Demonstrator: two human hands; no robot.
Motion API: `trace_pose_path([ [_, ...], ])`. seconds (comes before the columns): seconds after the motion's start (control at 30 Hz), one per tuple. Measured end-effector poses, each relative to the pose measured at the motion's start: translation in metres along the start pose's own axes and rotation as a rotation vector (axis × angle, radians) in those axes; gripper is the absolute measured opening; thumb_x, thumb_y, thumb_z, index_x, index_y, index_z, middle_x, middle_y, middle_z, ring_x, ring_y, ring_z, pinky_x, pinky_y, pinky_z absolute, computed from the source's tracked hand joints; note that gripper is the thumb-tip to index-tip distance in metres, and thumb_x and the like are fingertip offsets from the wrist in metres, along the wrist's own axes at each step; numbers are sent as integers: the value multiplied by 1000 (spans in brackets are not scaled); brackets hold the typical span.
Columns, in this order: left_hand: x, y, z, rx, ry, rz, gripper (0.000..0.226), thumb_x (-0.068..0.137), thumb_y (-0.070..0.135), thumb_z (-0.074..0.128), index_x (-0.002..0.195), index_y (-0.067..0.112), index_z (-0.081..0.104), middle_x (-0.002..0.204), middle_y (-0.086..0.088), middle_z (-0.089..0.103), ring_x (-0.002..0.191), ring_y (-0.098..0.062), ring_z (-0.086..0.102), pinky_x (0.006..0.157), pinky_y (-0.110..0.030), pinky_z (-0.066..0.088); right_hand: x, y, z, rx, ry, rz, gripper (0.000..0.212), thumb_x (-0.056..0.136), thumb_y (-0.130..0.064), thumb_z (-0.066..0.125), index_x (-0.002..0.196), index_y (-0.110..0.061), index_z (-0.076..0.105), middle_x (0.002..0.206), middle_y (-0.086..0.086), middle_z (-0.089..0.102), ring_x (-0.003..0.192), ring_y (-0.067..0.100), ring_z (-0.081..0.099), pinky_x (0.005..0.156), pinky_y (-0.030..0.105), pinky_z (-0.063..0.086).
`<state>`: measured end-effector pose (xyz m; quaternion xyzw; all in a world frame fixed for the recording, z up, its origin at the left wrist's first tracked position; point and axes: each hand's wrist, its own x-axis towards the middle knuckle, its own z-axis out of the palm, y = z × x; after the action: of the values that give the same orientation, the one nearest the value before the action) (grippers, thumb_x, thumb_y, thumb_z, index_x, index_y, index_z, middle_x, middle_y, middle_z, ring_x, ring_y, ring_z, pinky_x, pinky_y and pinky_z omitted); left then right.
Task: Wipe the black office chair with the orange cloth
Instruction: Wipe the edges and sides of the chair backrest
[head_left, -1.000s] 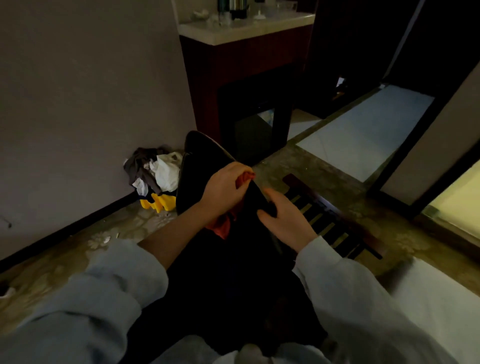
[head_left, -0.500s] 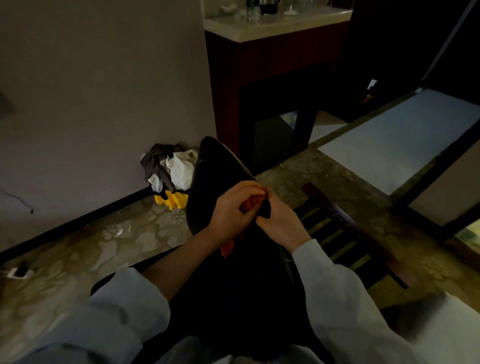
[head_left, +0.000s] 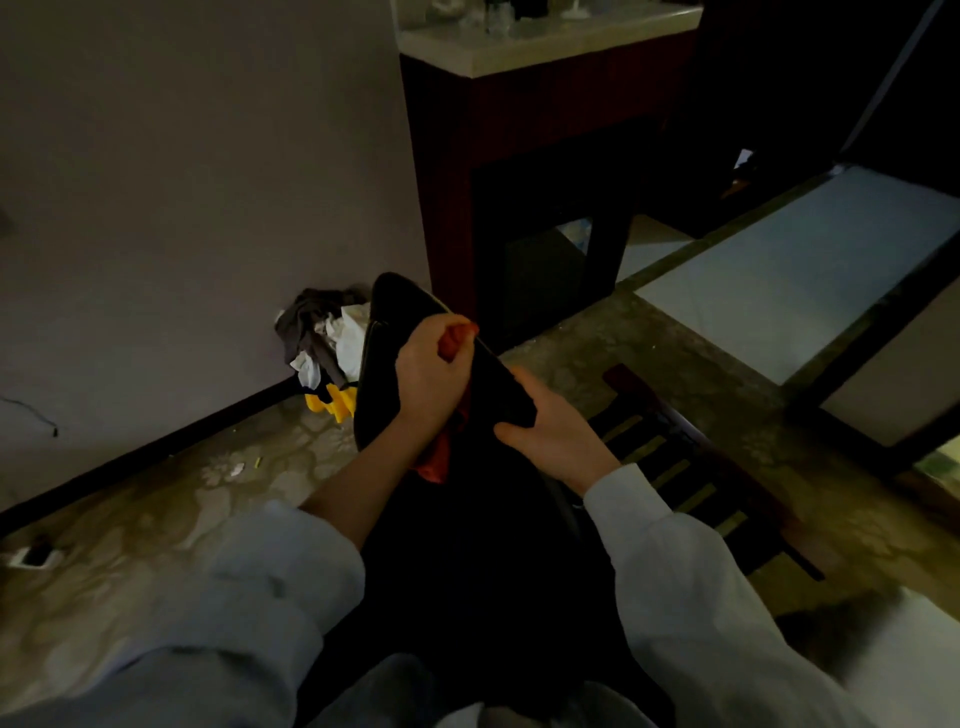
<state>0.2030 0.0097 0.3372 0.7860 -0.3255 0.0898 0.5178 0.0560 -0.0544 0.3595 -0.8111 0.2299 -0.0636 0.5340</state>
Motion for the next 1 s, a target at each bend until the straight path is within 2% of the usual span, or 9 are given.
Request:
trace_pose_path([
  [0.17, -31, 11, -11, -29, -184, 245, 15, 84, 13, 62, 97, 13, 68, 99, 9, 63, 93, 2, 55, 85, -4, 39, 2, 2, 4, 1, 7, -17, 61, 85, -15, 59, 140, -32, 38, 127, -7, 56, 115, 11, 54, 101, 40, 44],
  [0.33, -21, 7, -15, 23, -252, 367, 19, 84, 20, 59, 96, 10, 69, 100, 0, 67, 97, -6, 56, 87, -14, 41, 2, 5, 5, -54, 0, -1, 66, 86, -19, 58, 144, -36, 31, 130, -6, 55, 117, 15, 53, 101, 43, 43],
  [0.47, 9, -2, -8, 46, -164, 167, 14, 85, 16, 58, 95, 14, 68, 97, 1, 67, 86, -6, 57, 78, -13, 40, 1, 4, 3, -69, -5, -12, 67, 88, -15, 56, 145, -38, 28, 136, -6, 50, 122, 15, 49, 103, 42, 42],
  [0.57, 25, -11, -6, 55, -107, 24, 13, 88, 15, 59, 98, 14, 67, 94, 4, 63, 86, -12, 58, 75, -20, 42, -1, 3, 3, -55, -16, -11, 68, 89, -15, 55, 145, -39, 27, 139, -6, 48, 126, 16, 47, 106, 42, 39],
  [0.67, 22, -12, -6, 45, -98, 0, 16, 90, 20, 58, 102, 12, 65, 102, -5, 61, 90, -15, 57, 82, -31, 47, -5, 1, 3, -72, 0, -6, 67, 89, -16, 56, 145, -39, 27, 139, -6, 48, 126, 15, 46, 107, 41, 39],
  [0.77, 4, -5, -5, 21, -130, -26, 27, 91, 32, 54, 108, 13, 64, 116, -11, 53, 97, -19, 54, 85, -28, 42, -12, -2, 5, -79, -1, -5, 66, 90, -16, 54, 145, -39, 27, 137, -7, 50, 122, 14, 49, 103, 40, 42],
  [0.87, -17, 8, -7, 25, -145, -12, 24, 96, 26, 48, 107, 11, 64, 118, -7, 53, 94, -14, 53, 79, -24, 39, -25, -1, 7, -72, 34, -18, 66, 90, -14, 54, 145, -39, 27, 135, -9, 50, 121, 11, 50, 102, 36, 42],
  [0.93, -28, 13, -11, -8, -155, 2, 17, 94, 19, 53, 105, 13, 64, 113, -2, 55, 92, -7, 52, 80, -22, 42, -34, -1, 9, -66, 60, -7, 64, 90, -15, 54, 143, -40, 29, 129, -10, 53, 116, 12, 52, 97, 34, 45],
  [1.0, -37, 14, -16, -61, -197, -14, 21, 89, 17, 60, 110, 17, 60, 108, 5, 56, 92, -2, 52, 82, -15, 42, -43, 0, 10, -65, 60, 13, 59, 89, -18, 55, 139, -41, 33, 119, -11, 57, 108, 14, 57, 89, 34, 48],
])
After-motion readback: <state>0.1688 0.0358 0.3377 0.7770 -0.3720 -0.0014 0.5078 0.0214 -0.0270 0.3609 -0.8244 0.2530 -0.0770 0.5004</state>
